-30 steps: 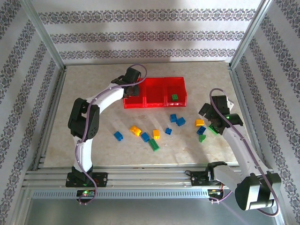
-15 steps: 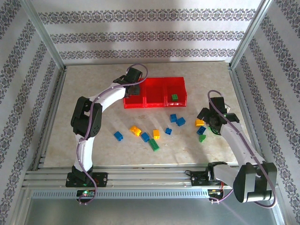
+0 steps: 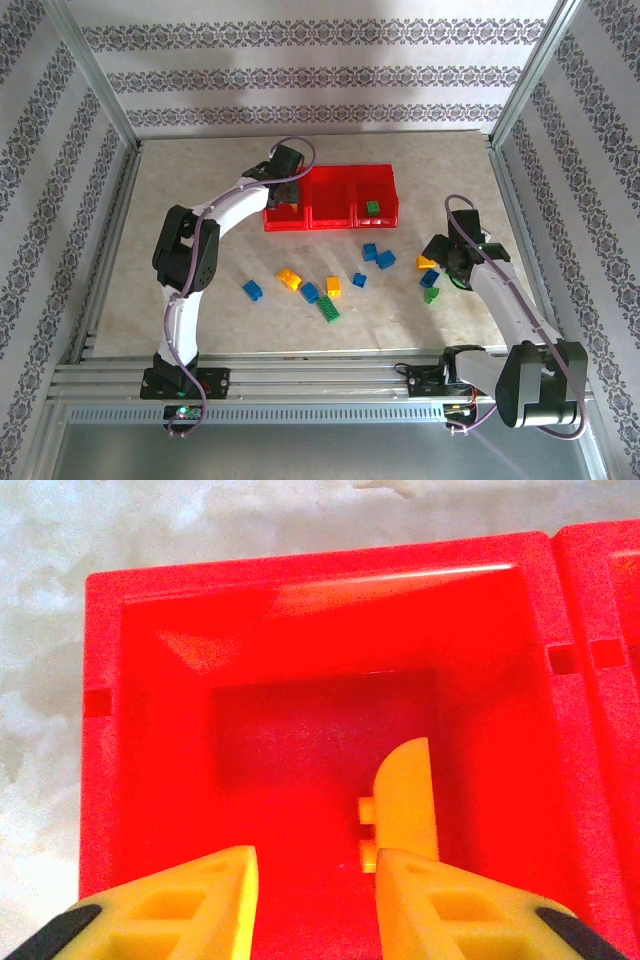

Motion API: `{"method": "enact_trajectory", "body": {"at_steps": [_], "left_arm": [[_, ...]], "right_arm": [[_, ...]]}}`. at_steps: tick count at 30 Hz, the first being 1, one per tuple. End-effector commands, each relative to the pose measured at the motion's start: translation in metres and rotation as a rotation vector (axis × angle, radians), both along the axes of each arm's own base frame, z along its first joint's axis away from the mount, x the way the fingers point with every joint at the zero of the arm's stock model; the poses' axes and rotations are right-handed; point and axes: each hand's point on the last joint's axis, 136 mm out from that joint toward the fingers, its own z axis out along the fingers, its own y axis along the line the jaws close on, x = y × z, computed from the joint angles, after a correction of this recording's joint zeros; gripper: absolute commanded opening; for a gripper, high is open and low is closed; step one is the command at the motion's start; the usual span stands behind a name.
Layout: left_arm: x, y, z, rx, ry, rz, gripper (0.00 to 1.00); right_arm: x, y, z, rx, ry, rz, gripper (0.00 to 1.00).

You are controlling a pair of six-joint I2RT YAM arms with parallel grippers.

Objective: Sort the legos into containers by color
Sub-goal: Place the lego in the container, then pick up the lego from the middle-right of the table.

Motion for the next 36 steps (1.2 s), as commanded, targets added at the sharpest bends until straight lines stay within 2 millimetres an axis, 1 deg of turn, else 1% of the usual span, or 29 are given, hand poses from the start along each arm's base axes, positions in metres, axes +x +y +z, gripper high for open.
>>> {"method": "enact_trajectory", "body": {"at_steps": [1,5,9,14,18,19,20,25,28,33,36], "left_arm": [[0.005,-0.009,0.012,-0.023,-0.042,0.001,0.38],[0.004,-0.011,0.025,-0.044,-0.061,-0.004,0.44],[-0.001,-0.014,0.047,-0.075,-0.099,-0.017,0.58],[-0.012,-0.011,0.074,-0.112,-0.143,-0.023,0.72],[-0.026,-0.004,0.096,-0.146,-0.190,-0.009,0.87],[-0.031,-0.002,0.099,-0.153,-0.201,-0.003,0.95],[-0.035,0.000,0.103,-0.159,-0.213,-0.002,1.00],[-0.059,0.016,0.115,-0.172,-0.253,0.022,1.00],[-0.073,0.026,0.118,-0.176,-0.270,0.046,1.00],[-0.090,0.035,0.121,-0.187,-0.297,0.052,1.00],[-0.097,0.039,0.118,-0.182,-0.292,0.056,1.00]], "right_arm": [[-0.003,-0.003,-0.005,0.007,0.010,-0.014,0.88],[-0.007,-0.009,-0.009,0.010,0.020,-0.048,0.88],[-0.010,-0.016,-0.012,0.016,0.028,-0.089,0.87],[-0.014,-0.024,-0.020,0.015,0.062,-0.127,0.86],[-0.013,-0.028,-0.027,0.034,0.083,-0.140,0.84],[-0.012,-0.029,-0.029,0.038,0.092,-0.135,0.83],[-0.011,-0.030,-0.030,0.037,0.100,-0.130,0.83],[-0.006,-0.037,-0.040,0.041,0.158,-0.116,0.82],[-0.002,-0.038,-0.047,0.070,0.180,-0.104,0.82],[0.009,-0.036,-0.056,0.118,0.184,-0.076,0.83],[0.014,-0.034,-0.059,0.142,0.171,-0.070,0.84]]}}
